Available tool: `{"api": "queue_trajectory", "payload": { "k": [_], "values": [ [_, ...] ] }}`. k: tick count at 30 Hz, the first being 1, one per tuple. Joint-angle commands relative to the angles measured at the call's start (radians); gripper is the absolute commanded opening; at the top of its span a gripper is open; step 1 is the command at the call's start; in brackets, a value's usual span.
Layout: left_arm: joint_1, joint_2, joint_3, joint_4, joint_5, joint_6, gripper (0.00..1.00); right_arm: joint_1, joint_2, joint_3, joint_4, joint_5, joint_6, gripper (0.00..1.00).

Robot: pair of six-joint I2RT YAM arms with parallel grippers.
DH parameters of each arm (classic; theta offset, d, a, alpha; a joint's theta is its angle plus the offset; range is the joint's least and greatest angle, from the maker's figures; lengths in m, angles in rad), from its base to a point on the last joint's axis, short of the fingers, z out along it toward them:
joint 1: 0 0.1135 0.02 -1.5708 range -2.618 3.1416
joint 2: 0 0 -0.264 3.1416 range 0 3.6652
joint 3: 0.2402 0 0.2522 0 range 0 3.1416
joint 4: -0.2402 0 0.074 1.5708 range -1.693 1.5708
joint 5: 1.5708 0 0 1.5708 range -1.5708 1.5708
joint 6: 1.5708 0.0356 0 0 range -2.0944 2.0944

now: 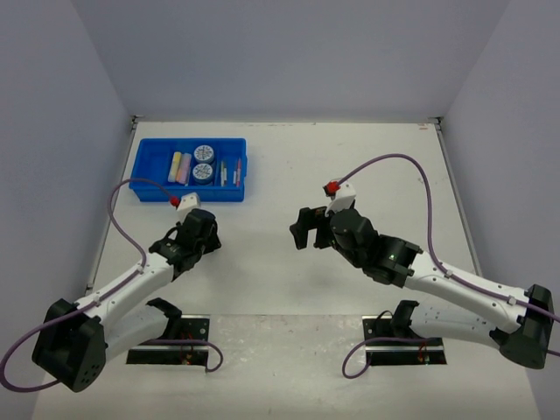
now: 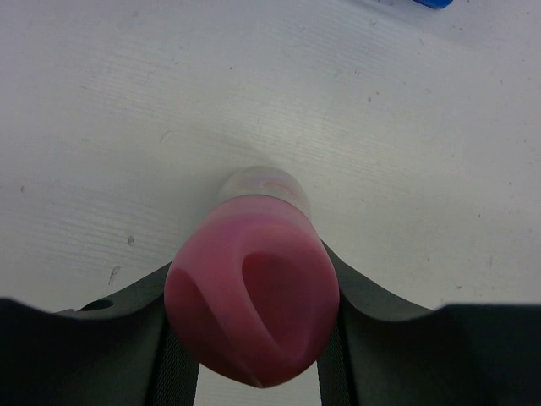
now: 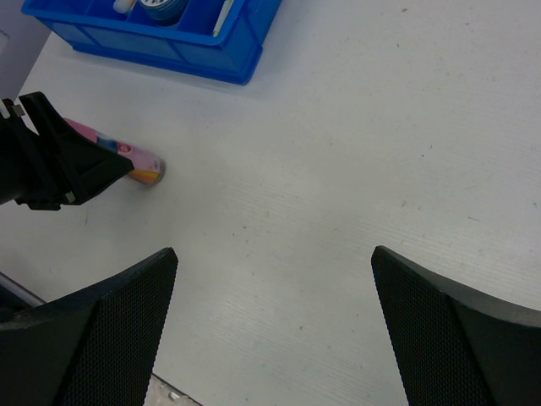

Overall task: Sort the stationery into containers
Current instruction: Pick up the stationery from the center of the board.

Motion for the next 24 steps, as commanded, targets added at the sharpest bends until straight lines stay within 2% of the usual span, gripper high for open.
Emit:
{"api": "queue_trajectory", "payload": {
  "k": [1, 2, 9, 17, 19, 24],
  "values": [
    [-0.002, 0.05, 0.028, 0.069, -0.009, 0.105, 0.03, -0.003, 0.008, 0.007, 0.031, -0.004, -0.007, 0.99],
    [-0.002, 0.061, 0.044, 0.068, -0.003, 0.126, 0.0, -0.002, 0.009, 0.007, 0.031, -0.004, -0.007, 0.99],
    [-0.002, 0.091, 0.209, -0.041, 0.044, 0.222, 0.0, -0.002, 0.001, 0.007, 0.027, 0.001, -0.012, 0.99],
    [0.023, 0.063, 0.419, -0.174, -0.094, 0.352, 0.0, -0.003, -0.034, -0.003, 0.024, 0.01, -0.013, 0.99],
    [0.083, 0.094, 0.488, -0.201, -0.098, 0.401, 0.0, -0.002, -0.04, -0.006, 0.025, 0.01, -0.015, 0.99],
    [0.326, 0.284, 0.774, -0.233, -0.002, 0.516, 0.0, -0.002, -0.049, -0.007, 0.021, 0.009, -0.01, 0.99]
  ]
}}
